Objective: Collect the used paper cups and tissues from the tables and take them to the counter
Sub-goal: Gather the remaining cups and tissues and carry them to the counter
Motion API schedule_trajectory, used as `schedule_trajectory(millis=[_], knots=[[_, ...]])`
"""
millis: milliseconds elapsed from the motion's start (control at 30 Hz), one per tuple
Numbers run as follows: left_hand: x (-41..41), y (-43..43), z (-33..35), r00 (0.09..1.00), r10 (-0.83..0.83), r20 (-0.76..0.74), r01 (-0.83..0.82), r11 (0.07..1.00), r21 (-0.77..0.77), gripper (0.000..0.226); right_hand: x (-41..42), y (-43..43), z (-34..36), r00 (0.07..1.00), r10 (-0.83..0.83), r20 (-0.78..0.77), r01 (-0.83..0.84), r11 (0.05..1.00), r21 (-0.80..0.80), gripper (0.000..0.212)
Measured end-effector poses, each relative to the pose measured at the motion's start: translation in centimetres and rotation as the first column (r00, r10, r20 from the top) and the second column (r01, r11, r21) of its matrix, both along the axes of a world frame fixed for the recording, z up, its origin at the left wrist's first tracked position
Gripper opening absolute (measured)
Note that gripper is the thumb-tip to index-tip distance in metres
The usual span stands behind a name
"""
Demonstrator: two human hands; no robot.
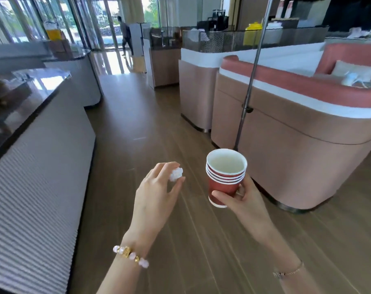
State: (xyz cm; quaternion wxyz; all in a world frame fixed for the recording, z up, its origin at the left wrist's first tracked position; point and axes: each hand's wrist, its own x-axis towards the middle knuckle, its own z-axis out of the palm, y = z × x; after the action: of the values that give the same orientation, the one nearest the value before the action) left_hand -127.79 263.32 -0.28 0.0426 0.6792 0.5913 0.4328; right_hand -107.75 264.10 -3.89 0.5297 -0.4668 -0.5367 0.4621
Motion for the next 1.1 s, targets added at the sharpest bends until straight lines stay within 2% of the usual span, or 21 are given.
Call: schedule_trajectory(millis=[133, 467, 700, 1100], knots=[[1.8, 6.9, 0.4, 0.999, 0.038, 0.003, -0.038, 0.999, 0.011, 0.021, 1.7, 8.1, 0.4, 0.998, 0.062, 0.011, -0.063, 0.998, 0.011, 0.063], [3.1, 23.5, -2.0, 0.997, 0.077, 0.017, -0.076, 0.996, -0.046, 0.019, 3.8, 25.4, -1.3, 0.996, 0.084, 0.004, -0.084, 0.996, -0.01, 0.056], [-0.3, 39.4, -1.5, 0.993, 0.093, 0.076, -0.092, 0.996, -0.022, 0.02, 0.4, 40.7, -0.7, 0.991, 0.134, -0.019, -0.134, 0.991, 0.004, 0.054], [-6.5, 61.6, 1.4, 0.989, 0.142, 0.05, -0.143, 0.99, 0.009, 0.02, -6.6, 65.0, 1.2, 0.975, 0.223, -0.02, -0.222, 0.974, 0.038, 0.055]])
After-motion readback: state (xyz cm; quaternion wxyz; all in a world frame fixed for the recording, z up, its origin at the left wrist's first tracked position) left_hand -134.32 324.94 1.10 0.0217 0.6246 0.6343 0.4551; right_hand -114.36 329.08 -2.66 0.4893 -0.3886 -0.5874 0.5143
